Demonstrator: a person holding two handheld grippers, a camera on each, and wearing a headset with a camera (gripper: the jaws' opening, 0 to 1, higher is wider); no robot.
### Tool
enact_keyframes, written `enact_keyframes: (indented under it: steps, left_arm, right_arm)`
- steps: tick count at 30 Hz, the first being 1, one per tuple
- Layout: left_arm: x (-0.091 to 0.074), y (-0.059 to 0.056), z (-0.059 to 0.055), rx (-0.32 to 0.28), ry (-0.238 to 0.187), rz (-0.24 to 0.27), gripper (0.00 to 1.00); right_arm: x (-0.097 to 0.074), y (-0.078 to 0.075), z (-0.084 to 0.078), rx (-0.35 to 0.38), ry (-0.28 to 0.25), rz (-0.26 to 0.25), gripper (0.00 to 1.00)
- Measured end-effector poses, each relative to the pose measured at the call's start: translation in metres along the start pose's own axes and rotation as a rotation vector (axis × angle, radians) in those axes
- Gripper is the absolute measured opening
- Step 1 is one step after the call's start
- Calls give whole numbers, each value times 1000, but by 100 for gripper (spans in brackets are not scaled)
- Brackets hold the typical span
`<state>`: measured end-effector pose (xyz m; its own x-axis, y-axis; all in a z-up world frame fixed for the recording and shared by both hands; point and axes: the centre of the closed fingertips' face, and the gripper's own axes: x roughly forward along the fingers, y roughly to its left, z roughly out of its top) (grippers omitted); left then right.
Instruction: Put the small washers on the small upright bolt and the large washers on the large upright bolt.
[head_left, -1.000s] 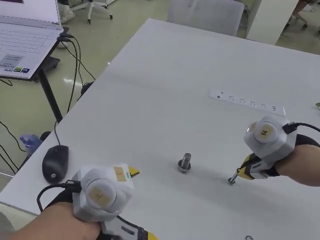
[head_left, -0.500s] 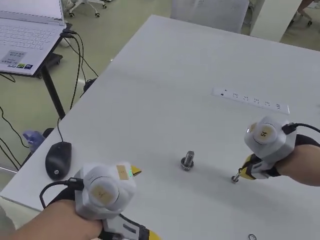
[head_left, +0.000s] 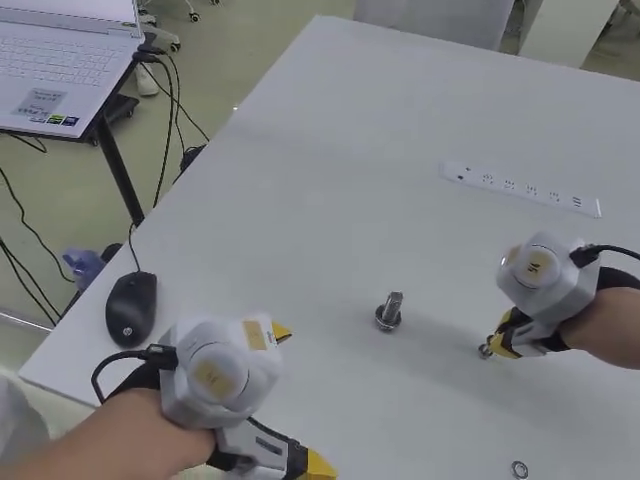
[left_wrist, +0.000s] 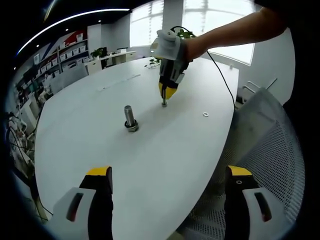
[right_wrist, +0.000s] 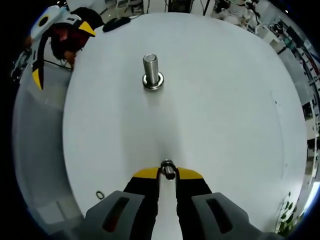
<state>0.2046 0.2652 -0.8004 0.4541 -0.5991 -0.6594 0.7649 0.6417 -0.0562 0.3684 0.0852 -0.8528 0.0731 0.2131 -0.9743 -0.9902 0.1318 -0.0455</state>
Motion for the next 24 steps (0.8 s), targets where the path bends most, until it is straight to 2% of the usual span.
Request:
enact_keyframes:
  steps: [10,24]
  left_arm:
    - [-2,-1,-6,-13,11,-2,92]
    - [-3,0,-9,-14,14,-7,91]
  right_arm:
    - [16,2,-5,-11,22,8,13]
    - [11,8,-3,-11,43,14,13]
